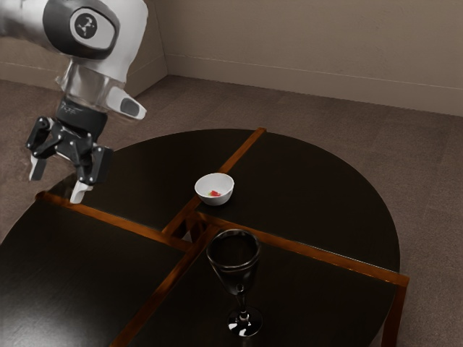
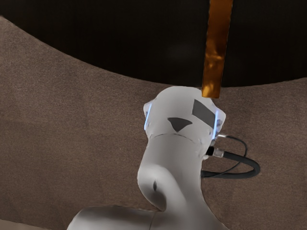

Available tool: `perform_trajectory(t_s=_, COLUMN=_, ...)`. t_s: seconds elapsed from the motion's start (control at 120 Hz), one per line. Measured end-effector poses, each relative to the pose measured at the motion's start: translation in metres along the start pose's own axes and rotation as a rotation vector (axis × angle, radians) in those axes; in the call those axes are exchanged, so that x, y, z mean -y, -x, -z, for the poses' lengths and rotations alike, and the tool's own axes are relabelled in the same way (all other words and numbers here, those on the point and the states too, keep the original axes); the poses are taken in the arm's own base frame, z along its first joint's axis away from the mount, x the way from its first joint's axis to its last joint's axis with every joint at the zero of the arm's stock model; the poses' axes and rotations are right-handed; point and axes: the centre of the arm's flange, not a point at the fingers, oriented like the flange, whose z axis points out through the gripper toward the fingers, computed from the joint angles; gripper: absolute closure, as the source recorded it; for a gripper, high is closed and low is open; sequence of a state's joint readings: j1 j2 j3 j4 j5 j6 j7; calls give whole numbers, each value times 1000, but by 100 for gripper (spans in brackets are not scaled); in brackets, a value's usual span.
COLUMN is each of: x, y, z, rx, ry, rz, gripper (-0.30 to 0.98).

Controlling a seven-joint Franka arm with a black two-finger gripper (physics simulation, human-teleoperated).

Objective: Take strawberry from the bowl

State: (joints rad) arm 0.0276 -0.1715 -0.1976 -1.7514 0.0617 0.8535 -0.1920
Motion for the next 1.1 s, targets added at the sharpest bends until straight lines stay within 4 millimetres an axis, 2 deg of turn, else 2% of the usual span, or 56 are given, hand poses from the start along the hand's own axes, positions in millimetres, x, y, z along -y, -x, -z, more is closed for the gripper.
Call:
perform_trajectory(t_s=0.083, x=-30, y=8, z=27, rx=-269, ry=-1, rz=-16, gripper=0)
perform_trajectory(t_s=0.1, x=-33, y=5, z=29, rx=-300, ry=1, rz=-11, gripper=0)
perform_trajectory(t_s=0.133, x=-28, y=-16, z=35, rx=-338, ry=21, rz=19, gripper=0)
perform_trajectory(t_s=0.167, x=-15, y=-50, z=52, rx=-371, ry=54, rz=52, gripper=0)
perform_trajectory(t_s=0.225, x=10, y=-151, z=113, rx=-475, ry=115, rz=105, gripper=0)
perform_trajectory(t_s=0.25, x=34, y=-199, z=125, rx=-513, ry=133, rz=173, gripper=0)
perform_trajectory(t_s=0.283, x=53, y=-257, z=122, rx=-542, ry=132, rz=255, gripper=0)
perform_trajectory(t_s=0.308, x=55, y=-285, z=119, rx=-562, ry=137, rz=299, gripper=0)
perform_trajectory(t_s=0.408, x=36, y=-372, z=89, rx=-597, ry=222, rz=433, gripper=0)
perform_trajectory(t_s=0.458, x=26, y=-403, z=75, rx=-618, ry=277, rz=492, gripper=1)
perform_trajectory(t_s=0.525, x=23, y=-422, z=69, rx=-651, ry=349, rz=575, gripper=14)
perform_trajectory(t_s=0.575, x=29, y=-430, z=66, rx=-661, ry=410, rz=641, gripper=24)
perform_trajectory(t_s=0.65, x=34, y=-438, z=64, rx=-664, ry=489, rz=732, gripper=36)
perform_trajectory(t_s=0.725, x=24, y=-439, z=58, rx=-642, ry=533, rz=798, gripper=44)
perform_trajectory(t_s=0.8, x=13, y=-431, z=56, rx=-622, ry=562, rz=856, gripper=48)
perform_trajectory(t_s=0.85, x=14, y=-431, z=53, rx=-612, ry=582, rz=903, gripper=50)
perform_trajectory(t_s=0.933, x=20, y=-443, z=43, rx=-597, ry=615, rz=978, gripper=50)
perform_trajectory(t_s=1.1, x=19, y=-472, z=20, rx=-561, ry=677, rz=1083, gripper=51)
